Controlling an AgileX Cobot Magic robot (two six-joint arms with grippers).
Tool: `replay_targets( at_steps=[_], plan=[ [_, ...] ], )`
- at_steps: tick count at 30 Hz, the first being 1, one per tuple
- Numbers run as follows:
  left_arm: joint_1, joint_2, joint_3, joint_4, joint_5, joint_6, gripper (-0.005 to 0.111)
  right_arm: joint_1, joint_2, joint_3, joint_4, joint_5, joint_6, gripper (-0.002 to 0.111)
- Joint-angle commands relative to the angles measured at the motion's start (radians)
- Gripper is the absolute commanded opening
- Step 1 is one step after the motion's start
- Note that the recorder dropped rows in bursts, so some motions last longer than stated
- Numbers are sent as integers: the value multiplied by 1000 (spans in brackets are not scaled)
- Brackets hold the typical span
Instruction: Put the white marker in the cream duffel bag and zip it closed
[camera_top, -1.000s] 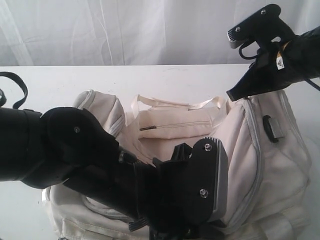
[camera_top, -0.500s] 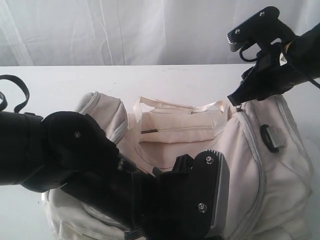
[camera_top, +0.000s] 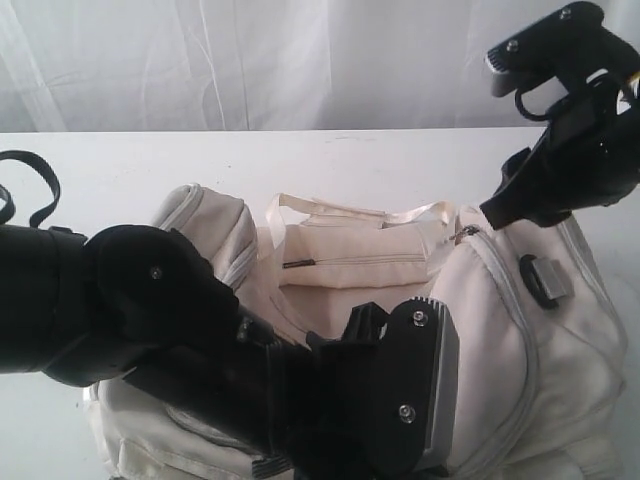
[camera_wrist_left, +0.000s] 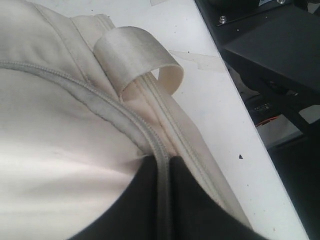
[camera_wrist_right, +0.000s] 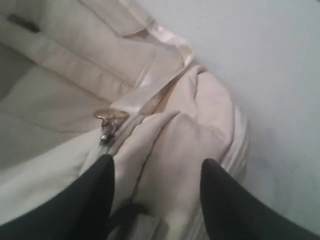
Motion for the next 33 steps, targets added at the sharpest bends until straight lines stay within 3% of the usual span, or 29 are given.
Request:
replay_targets(
  at_steps=[1,9,21,23,24,25,26,27,29,33],
  plan=[
    [-9,-1,9,-9,3,-5,0,-7,-8,-6,63,98,-74,50],
    [-9,-1,9,-9,-20,-5,0,-7,-76,-6,108,129,-72,50],
    [-9,-1,-13,-9,-254,15,2,-7,-215,125,190,110,-18,50],
    [-9,-1,-41,-9,-276,15,10,-7,-219,149,190,71,-6,50],
    [-9,-1,-77,-9,-303,15,25,-7,-219,158,190,36,3,50],
    [-9,-6,-92,-9,-310,15,32,-7,-219,158,192,22,3,50],
    [-9,-19,-107,-9,-339,8,49,-7,-219,158,193,-2,7,50],
    [-9,-30,-109,-9,-354,2,55,-7,-219,158,191,-12,7,50],
    [-7,-65,-109,-9,-383,-1,59,-7,-219,158,190,-52,7,45],
    [-7,-131,-107,-18,-392,14,59,-7,-213,177,188,-128,7,6]
  ],
)
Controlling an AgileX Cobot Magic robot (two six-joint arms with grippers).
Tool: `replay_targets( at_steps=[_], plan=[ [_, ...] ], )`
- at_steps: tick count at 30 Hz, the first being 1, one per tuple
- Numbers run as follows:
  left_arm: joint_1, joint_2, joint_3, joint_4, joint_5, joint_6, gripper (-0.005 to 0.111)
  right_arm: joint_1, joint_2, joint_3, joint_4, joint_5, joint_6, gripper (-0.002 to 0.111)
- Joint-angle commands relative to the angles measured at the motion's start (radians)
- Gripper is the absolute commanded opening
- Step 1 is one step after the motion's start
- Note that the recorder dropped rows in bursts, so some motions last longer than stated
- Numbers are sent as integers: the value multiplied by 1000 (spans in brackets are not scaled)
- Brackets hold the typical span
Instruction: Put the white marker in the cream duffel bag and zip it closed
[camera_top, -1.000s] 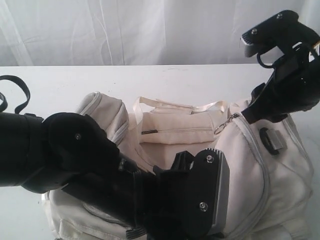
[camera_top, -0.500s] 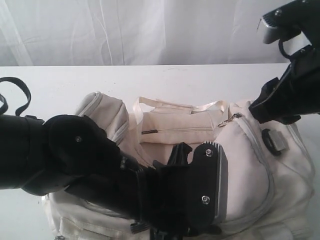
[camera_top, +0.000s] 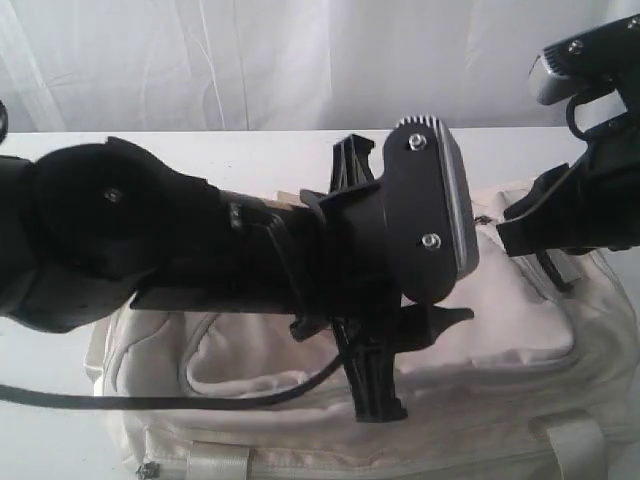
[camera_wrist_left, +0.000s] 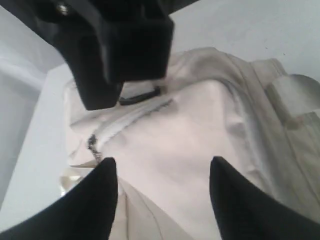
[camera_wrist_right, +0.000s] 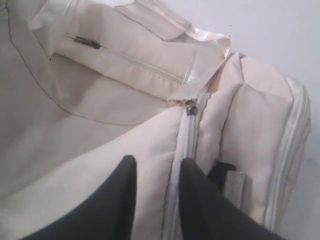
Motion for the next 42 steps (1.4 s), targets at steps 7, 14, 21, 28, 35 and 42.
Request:
replay_targets(
  at_steps=[7,14,21,28,35,42],
  plan=[
    [59,-66,153,-37,-238,8,59,-5,45,63,4,-185,-2,0],
    [143,5,80,-40,-190,3,43,-5,214,63,329,-292,-299,0],
    [143,136,53,-50,-279,8,39,-5,308,63,329,-344,-343,0],
    [242,166,134,-130,-348,10,39,-6,402,64,265,-368,-343,0],
    [381,166,247,-133,-418,8,39,-126,498,64,248,-416,-343,0],
    [448,166,247,99,-413,-217,39,-154,577,19,248,-484,-344,0]
  ],
)
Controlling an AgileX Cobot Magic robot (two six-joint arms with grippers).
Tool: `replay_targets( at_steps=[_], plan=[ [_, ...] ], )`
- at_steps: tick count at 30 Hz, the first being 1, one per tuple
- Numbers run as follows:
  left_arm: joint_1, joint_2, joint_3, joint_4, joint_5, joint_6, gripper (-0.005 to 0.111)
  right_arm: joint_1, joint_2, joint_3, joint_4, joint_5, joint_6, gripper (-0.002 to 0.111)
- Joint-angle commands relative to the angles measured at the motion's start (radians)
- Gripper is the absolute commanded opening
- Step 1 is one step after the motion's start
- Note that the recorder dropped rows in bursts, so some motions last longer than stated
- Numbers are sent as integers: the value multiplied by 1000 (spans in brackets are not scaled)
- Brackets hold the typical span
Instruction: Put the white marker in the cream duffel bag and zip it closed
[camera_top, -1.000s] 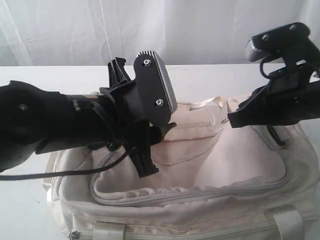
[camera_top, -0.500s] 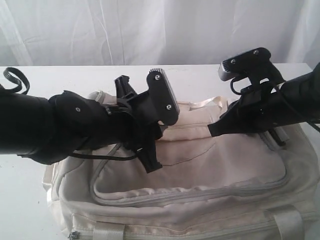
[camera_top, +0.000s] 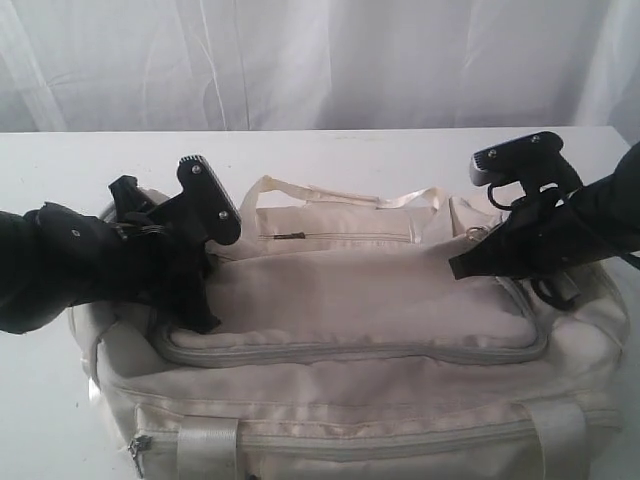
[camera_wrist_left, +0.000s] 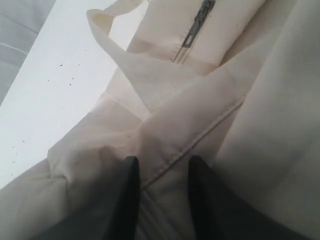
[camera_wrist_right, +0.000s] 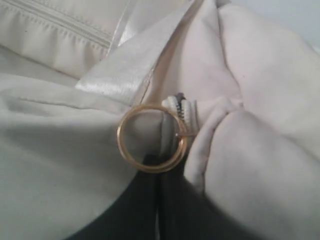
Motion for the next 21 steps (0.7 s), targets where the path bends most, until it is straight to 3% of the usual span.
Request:
replay_targets(
  at_steps=[1,5,21],
  plan=[
    [26,-1,13,159,-21,-184,39,-16,58,-47,-19,-40,-13,0],
    [27,1,10,293,-28,-292,38,-16,109,-111,-19,-42,-27,0],
    [135,171,-264,323,60,-289,36,-16,220,-336,-19,-2,-58,0]
  ],
)
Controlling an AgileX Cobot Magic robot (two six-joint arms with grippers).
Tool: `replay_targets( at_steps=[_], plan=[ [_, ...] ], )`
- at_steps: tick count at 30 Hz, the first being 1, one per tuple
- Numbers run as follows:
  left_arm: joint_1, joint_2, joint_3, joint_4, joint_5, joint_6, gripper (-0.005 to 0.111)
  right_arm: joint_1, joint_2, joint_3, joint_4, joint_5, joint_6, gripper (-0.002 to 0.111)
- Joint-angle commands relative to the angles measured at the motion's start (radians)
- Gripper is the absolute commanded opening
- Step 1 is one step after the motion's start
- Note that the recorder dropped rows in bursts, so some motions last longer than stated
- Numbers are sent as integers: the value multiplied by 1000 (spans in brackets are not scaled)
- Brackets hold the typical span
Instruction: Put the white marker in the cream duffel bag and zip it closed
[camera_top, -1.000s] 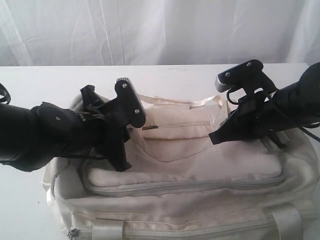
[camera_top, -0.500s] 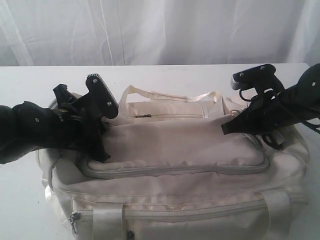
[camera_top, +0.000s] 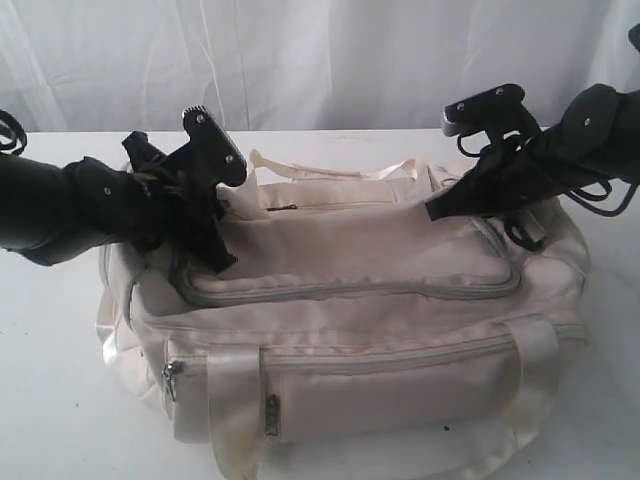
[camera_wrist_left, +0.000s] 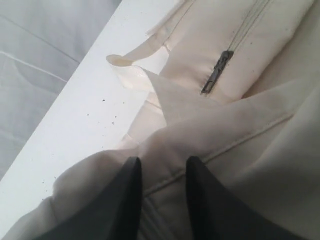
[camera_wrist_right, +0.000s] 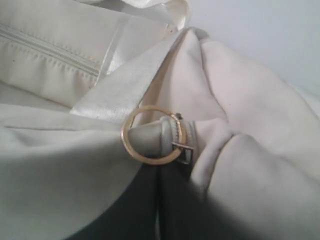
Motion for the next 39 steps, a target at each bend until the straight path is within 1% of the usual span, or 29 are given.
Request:
replay_targets(
  at_steps=[1,5,8,11,17,19,22,26,29,33,39],
  plan=[
    [45,44,-69,3,32,14,36,-11,13,-40,-6,0,-16,0],
    [71,54,-117,3,55,14,36,-11,13,-64,-6,10,-48,0],
    [69,32,-127,1,62,17,36,-11,3,-88,0,45,-57,0],
    [59,-27,-127,1,93,2,36,-11,-42,-87,29,51,-57,0],
    [59,-159,-127,-4,228,-21,36,-11,-167,-79,73,98,-57,0],
    [59,-198,-127,-34,260,-21,36,-11,-216,-67,111,96,-63,0],
    [59,-264,-121,-120,299,-21,36,-11,-290,-39,140,98,-63,0],
    [59,-359,-56,-159,317,-45,36,-11,-392,24,171,98,-63,0],
    [59,-435,27,-183,322,-57,36,-11,-479,87,178,98,-63,0],
    [59,-545,136,-191,328,-73,36,-9,-610,173,197,93,-63,0],
    [59,-699,269,-192,363,-148,36,-9,-806,304,257,80,-63,0]
  ],
)
